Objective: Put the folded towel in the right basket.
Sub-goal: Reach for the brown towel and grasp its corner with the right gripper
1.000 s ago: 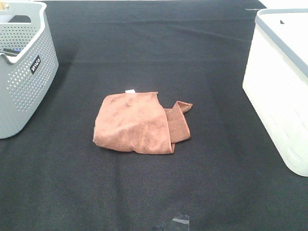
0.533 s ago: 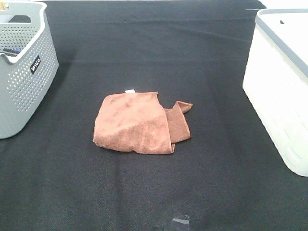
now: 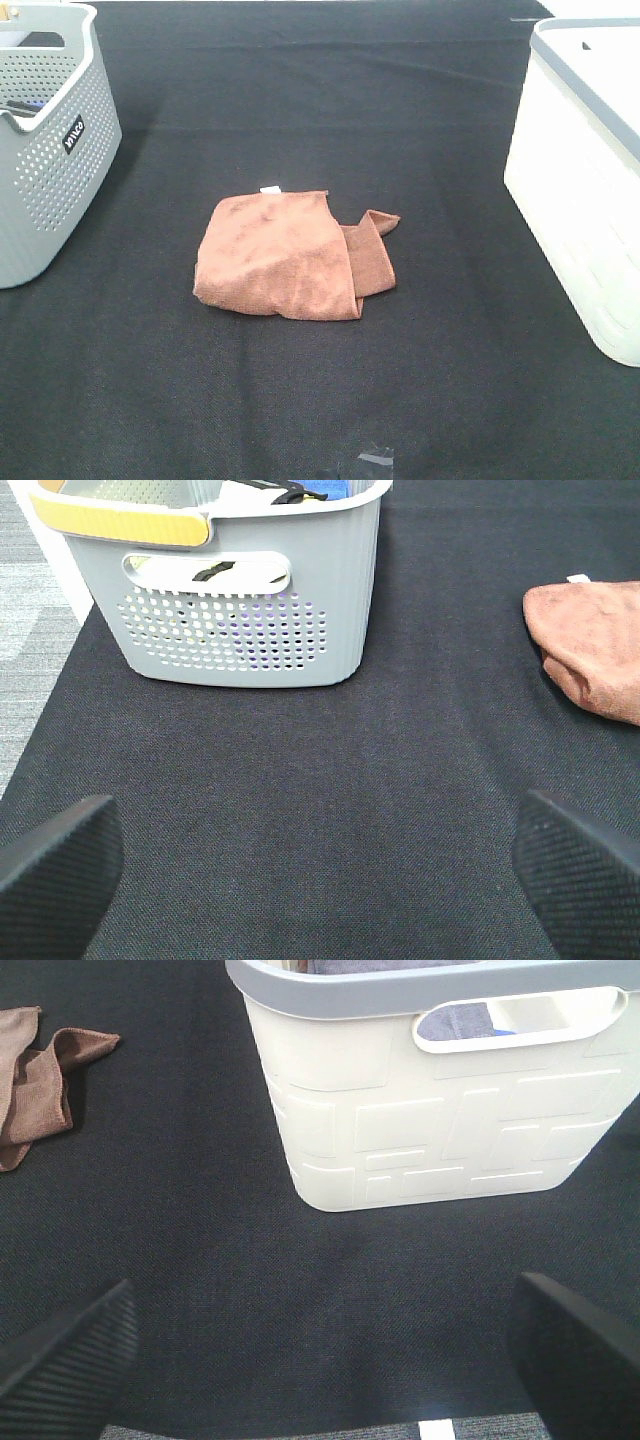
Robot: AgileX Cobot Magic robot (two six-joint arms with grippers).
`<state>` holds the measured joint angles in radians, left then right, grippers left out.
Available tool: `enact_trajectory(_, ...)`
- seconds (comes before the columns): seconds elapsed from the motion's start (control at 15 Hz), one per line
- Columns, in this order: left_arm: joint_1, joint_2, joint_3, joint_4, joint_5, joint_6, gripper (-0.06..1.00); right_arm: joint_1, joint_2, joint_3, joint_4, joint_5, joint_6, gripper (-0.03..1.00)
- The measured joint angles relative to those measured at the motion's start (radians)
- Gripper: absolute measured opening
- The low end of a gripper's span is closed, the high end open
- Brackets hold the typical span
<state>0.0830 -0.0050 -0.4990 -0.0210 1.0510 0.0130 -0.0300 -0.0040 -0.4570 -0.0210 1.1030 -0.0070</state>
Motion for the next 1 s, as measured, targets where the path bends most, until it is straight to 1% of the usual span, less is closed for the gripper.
enact_trajectory(1.0, 0.000, 0.000, 0.000, 0.000, 0.000, 0.000, 0.99, 0.000, 0.000, 0.000, 0.000, 0.000, 0.000, 0.97)
